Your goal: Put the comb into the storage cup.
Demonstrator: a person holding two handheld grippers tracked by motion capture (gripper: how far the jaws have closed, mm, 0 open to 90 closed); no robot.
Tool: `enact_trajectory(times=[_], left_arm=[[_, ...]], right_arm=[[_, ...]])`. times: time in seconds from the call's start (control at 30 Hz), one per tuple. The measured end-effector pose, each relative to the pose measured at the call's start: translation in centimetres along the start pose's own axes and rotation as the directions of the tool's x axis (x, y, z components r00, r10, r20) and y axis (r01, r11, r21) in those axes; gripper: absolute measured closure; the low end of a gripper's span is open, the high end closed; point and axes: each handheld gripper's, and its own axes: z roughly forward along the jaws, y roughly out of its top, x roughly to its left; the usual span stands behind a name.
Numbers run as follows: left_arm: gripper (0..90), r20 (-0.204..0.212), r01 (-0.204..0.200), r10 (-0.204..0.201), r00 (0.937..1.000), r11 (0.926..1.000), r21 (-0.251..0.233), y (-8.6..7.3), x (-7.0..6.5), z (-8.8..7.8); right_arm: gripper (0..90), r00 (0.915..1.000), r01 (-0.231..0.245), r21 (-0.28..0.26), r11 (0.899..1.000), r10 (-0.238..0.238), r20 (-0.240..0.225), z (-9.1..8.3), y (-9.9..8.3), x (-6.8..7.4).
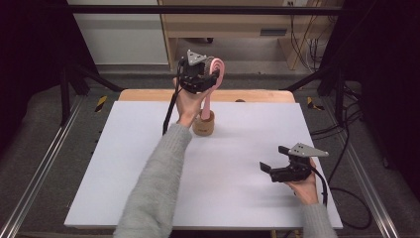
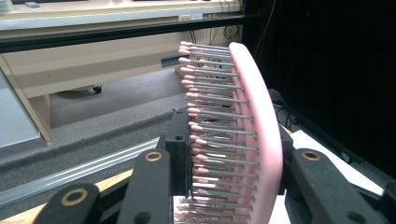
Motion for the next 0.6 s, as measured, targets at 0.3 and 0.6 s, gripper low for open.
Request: enact_trajectory(times=[0.3, 0.6], left_arm=[[63.3, 0.001, -0.007, 0.007, 1.0, 0.9999, 0.008, -0.5, -0.1, 0.9], [63.2, -0.002, -0.007, 0.007, 1.0, 0.9999, 0.015, -1.2, 0.2, 1.4]], right_arm=[[0.1, 1.0, -0.003, -0.001, 1.0, 0.003, 0.0, 0.0, 0.0, 0.0], [0.1, 1.0, -0.003, 0.008, 1.0, 0.003, -0.001, 0.0, 0.0, 0.1]])
